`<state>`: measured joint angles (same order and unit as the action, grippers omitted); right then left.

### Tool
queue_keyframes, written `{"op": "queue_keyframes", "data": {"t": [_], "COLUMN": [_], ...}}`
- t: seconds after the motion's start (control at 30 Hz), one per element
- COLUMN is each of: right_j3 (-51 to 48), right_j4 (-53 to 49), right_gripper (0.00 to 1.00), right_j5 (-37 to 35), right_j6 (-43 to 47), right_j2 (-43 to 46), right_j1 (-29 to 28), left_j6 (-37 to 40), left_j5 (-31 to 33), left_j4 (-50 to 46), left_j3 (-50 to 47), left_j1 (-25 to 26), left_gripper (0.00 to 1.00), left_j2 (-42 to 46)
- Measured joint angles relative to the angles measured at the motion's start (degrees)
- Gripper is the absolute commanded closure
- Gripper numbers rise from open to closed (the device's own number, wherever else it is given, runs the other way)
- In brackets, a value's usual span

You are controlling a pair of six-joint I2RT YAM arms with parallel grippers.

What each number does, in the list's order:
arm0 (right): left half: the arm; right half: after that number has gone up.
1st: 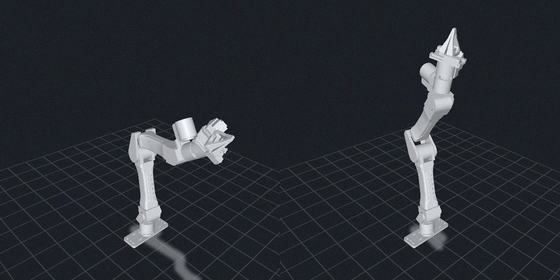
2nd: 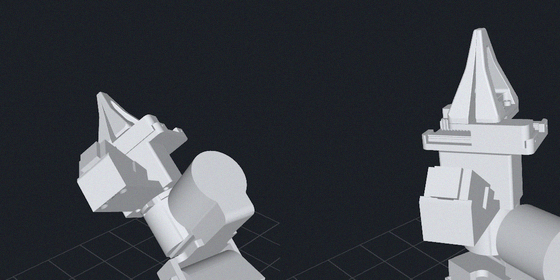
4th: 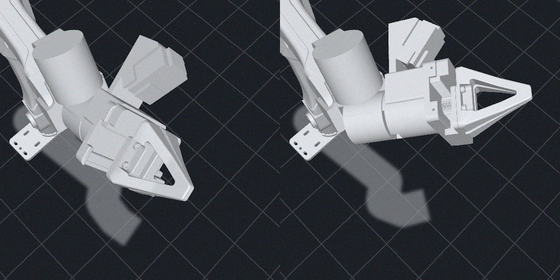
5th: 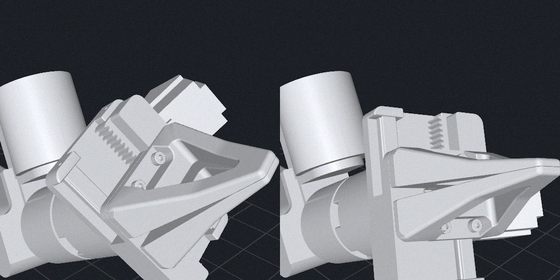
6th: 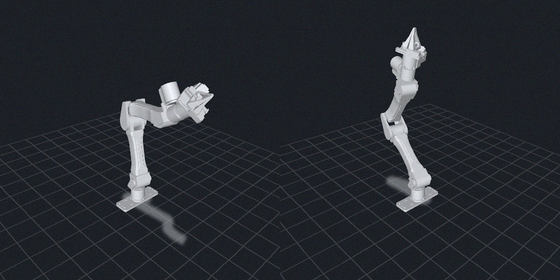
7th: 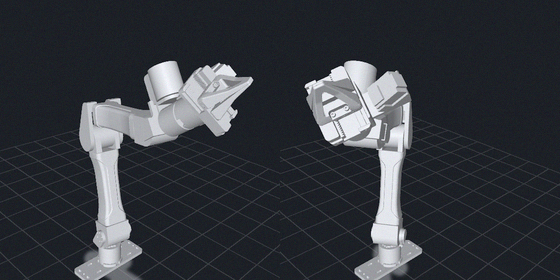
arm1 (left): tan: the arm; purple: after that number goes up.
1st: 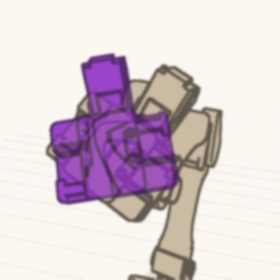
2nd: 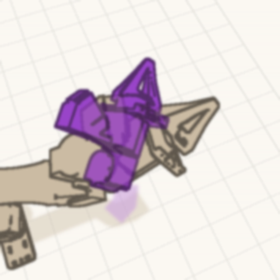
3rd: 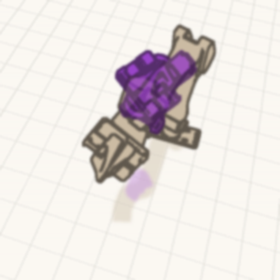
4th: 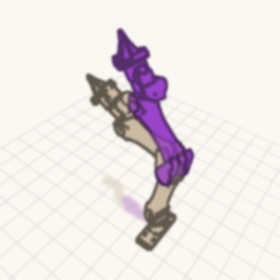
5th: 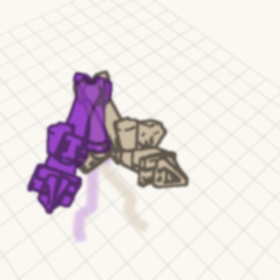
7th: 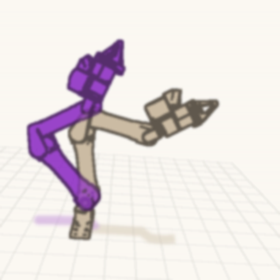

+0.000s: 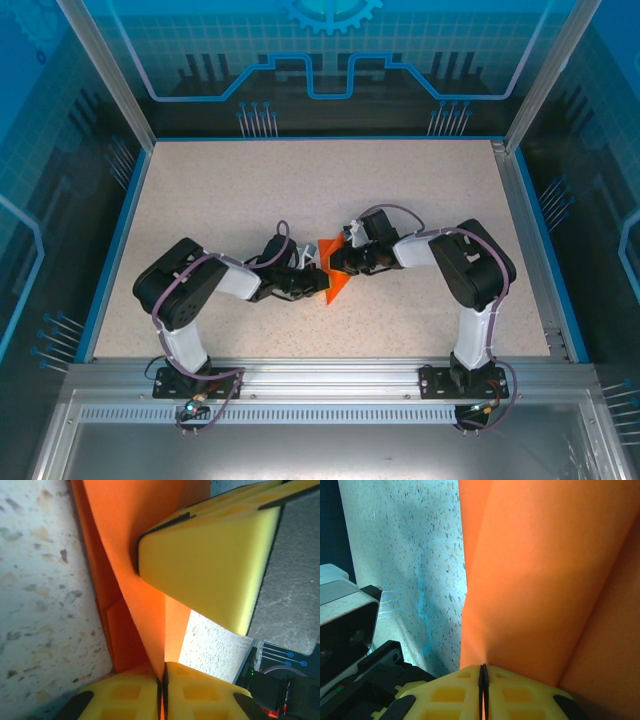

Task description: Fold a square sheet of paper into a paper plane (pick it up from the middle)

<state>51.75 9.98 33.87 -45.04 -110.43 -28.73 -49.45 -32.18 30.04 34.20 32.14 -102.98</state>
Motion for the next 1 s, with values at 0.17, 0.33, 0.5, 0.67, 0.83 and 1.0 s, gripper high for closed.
{"op": "queue_keyframes", "data": {"t": [0.17,0.33,0.5,0.67,0.83,1.0], "right_j3": [0.02,0.04,0.02,0.02,0.02,0.04], "right_j4": [-0.07,-0.07,-0.09,-0.11,-0.11,-0.09], "right_gripper": [0.88,0.88,0.88,0.88,0.88,0.88], "right_j5": [0.09,0.13,0.2,0.22,0.22,0.35], "right_j6": [0.0,0.0,0.0,0.02,0.0,0.0], "right_j2": [-0.07,-0.07,-0.07,-0.07,-0.11,-0.17], "right_j1": [0.02,0.07,0.07,0.07,0.07,0.15], "left_j6": [0.44,1.7,3.04,3.37,3.56,4.72], "left_j5": [-0.72,-0.81,-0.76,-0.66,-0.66,-1.31], "left_j4": [-0.79,-3.8,-6.69,-8.94,-10.71,-11.69], "left_j3": [0.35,0.44,0.76,1.68,2.47,3.15], "left_j1": [-0.11,-0.04,0.02,0.02,0.02,0.07], "left_gripper": [0.84,0.87,0.92,1.0,0.91,0.83], "left_j2": [0.07,1.16,1.68,1.62,1.51,1.64]}}
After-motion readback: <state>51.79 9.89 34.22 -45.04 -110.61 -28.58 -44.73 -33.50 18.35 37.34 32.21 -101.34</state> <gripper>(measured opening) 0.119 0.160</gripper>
